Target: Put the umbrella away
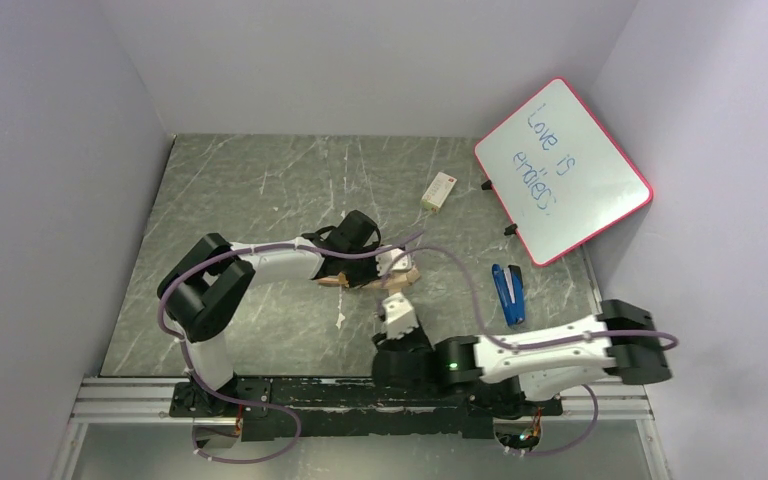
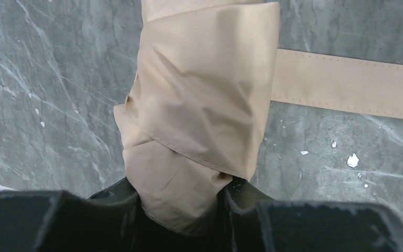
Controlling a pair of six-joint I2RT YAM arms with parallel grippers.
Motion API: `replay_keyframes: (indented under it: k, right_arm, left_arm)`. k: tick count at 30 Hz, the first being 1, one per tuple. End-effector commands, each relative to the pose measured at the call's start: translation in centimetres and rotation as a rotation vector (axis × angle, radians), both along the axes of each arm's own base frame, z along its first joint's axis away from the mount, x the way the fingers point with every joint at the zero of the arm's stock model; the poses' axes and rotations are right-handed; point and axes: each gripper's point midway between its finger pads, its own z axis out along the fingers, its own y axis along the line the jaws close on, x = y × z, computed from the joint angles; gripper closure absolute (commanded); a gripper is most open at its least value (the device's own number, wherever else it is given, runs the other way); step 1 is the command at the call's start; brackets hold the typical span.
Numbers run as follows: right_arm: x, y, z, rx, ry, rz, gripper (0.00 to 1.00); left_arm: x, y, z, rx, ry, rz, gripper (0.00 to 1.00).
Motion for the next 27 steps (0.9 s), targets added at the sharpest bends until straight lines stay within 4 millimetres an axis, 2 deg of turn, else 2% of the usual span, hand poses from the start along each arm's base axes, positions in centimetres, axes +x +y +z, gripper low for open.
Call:
replay_keyframes:
  k: [1,7,9,13,15,20,25,27]
  right_arm:
    - [1.4,-1.8,2.3,0.266,-0.025,-0.157,0.47]
    - [3.1,-5.2,5.8,0.472,-0.075,-0.305,0.46]
    - [4.1,-7.0,6.2,0.518,-0.097,-0.406,0.46]
    - [6.6,-8.8,6.4,0.500,-0.086,-0.459,0.42]
    - [9.2,-10.5,6.1,0.498,-0.074,-0.536,0.41]
    - [14.5,-11.3,5.3,0.545,0.030,-0.520,0.36]
    - [20.7,-10.9,6.9,0.661,0.053,-0.399,0.28]
    - [23.4,-10.4,8.2,0.687,0.024,-0.332,0.21]
  left_arm:
    - [-0.3,2.6,-2.9,0.130,-0.008,0.018,0.95]
    - [-0.3,2.6,-3.0,0.134,-0.010,0.018,0.95]
    - [-0.3,2.6,-3.1,0.136,-0.009,0.017,0.95]
    - [-0.5,2.6,-3.0,0.129,-0.014,0.009,0.95]
    - [-0.6,2.4,-2.9,0.118,-0.015,0.005,0.95]
    - [-0.9,2.0,-2.6,0.103,-0.028,-0.011,0.95]
    - [-1.2,2.1,-3.0,0.129,-0.062,-0.027,0.95]
    - [-1.4,2.3,-3.4,0.152,-0.085,-0.031,0.95]
